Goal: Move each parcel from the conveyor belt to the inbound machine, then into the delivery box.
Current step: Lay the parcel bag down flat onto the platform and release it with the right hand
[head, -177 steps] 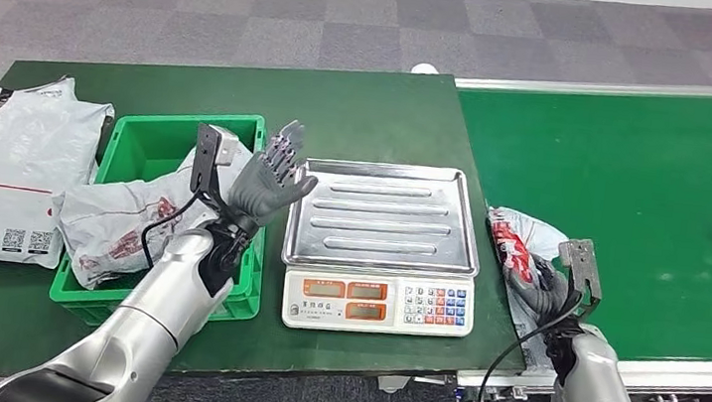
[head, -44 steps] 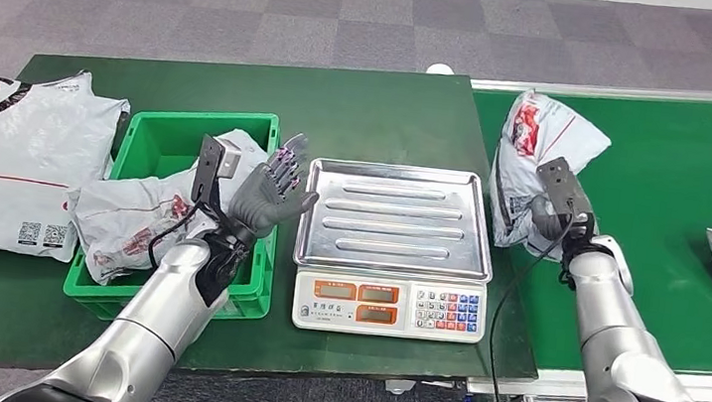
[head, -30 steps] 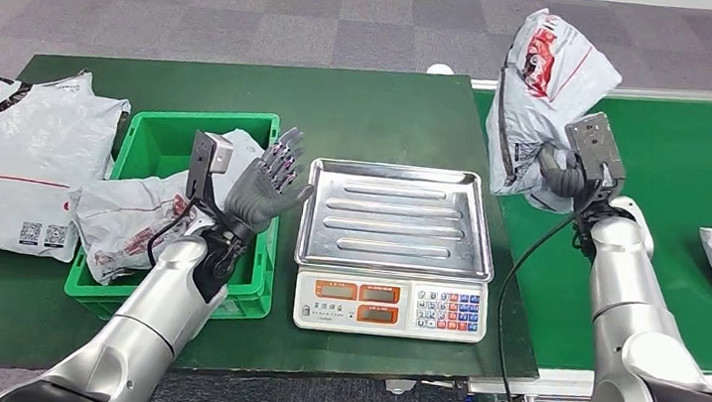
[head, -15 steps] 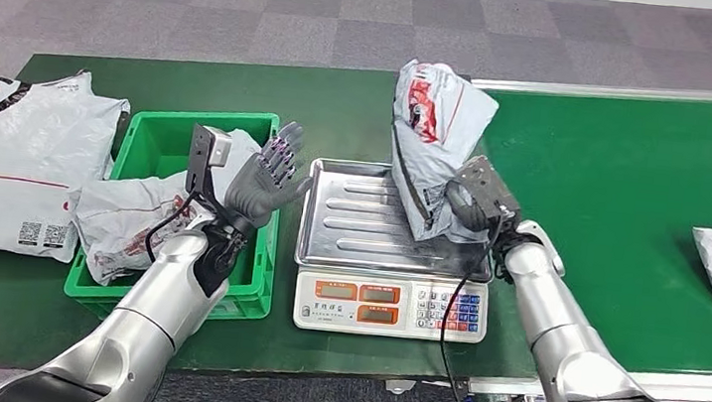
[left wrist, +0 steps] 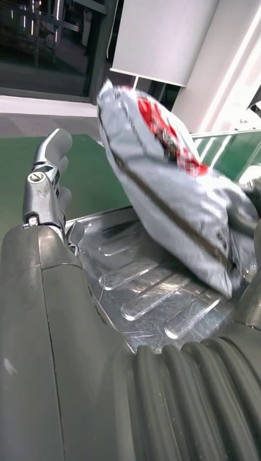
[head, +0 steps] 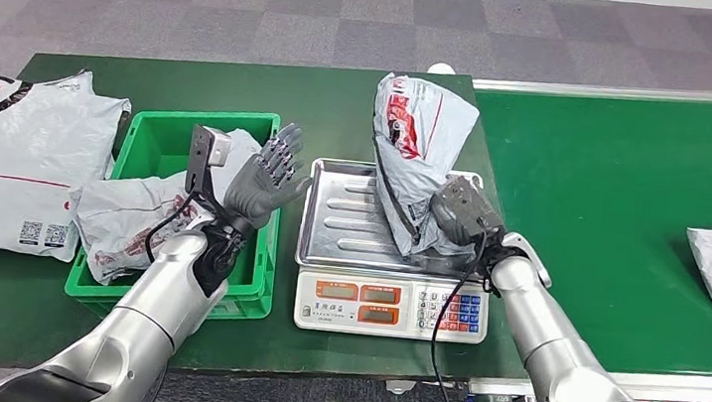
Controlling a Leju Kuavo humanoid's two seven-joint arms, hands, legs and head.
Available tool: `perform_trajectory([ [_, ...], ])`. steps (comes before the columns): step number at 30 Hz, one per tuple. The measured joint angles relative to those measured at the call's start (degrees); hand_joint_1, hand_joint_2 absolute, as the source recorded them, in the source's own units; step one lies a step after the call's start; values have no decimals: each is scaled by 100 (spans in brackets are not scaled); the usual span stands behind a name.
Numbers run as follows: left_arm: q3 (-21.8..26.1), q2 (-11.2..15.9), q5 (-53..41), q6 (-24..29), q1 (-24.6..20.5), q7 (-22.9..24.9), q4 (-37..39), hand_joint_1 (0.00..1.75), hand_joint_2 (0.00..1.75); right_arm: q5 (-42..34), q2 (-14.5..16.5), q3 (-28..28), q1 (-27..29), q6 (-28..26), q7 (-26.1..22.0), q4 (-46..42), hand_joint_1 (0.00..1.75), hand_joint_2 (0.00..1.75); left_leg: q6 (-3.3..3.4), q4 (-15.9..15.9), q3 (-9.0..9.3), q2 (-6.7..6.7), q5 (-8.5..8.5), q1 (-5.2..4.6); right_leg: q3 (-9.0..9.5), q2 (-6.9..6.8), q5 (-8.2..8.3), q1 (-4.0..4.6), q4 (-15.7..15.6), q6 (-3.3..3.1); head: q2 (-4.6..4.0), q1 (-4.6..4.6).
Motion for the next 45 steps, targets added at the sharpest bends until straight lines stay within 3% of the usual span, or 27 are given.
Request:
perform_trajectory([
  [3, 0, 13, 32, -2, -1, -40, 15, 0, 175, -249, -31, 212, 416, 65, 4, -518, 175, 175, 0, 0, 0, 1, -4, 0, -1, 3, -4, 0, 0, -1, -1, 0],
  [7, -2, 48, 51, -12, 11, -109, 44, 0, 175, -510, -110, 452, 864, 211, 62, -1200, 0, 175, -1, 0, 1, 3, -6, 0, -1, 4, -6, 0, -1, -1, 0, -1],
  [13, -9, 76, 86, -15, 42, -68, 46, 0, 175, -611, -227, 552, 1207, -114, 283, -1884, 0, 175, 0, 0, 2, 7, -5, -1, -2, 6, -4, -2, -1, 0, -1, -1],
  [20, -40, 38, 146, -5, 30, -54, 81, 0, 175, -1040, -400, 512, 1176, 51, 79, -1881, 0, 175, 3, 1, 1, 8, -3, -4, 0, 5, -1, -4, -1, 3, -1, -1],
  [28, -176, -18, 275, 124, -50, -56, 159, 0, 175, -1685, -562, 402, 474, 273, -85, -1187, 0, 175, 7, 2, 1, 9, 1, -8, -1, 5, 3, -7, -1, 7, 0, -1],
  [34, -348, -86, 172, 329, -201, -160, 226, 0, 175, -2256, -635, 135, 90, 573, -585, -696, 0, 175, 9, 5, 0, 8, 1, -9, 0, 4, 5, -8, -1, 9, 0, 1],
  [40, -453, -156, 97, 459, -307, -279, 295, 0, 175, -3089, -592, -252, -82, 1388, -845, -406, 0, 175, 10, 5, -2, 7, 1, -10, 0, 3, 4, -9, -1, 10, 1, -1],
  [45, -632, -214, -242, 879, -427, -404, 356, 0, 175, -4333, -473, -773, -105, 2502, -451, -242, 0, 175, 10, 5, -1, 6, 1, -10, 0, 2, 4, -9, -1, 10, -1, -1],
])
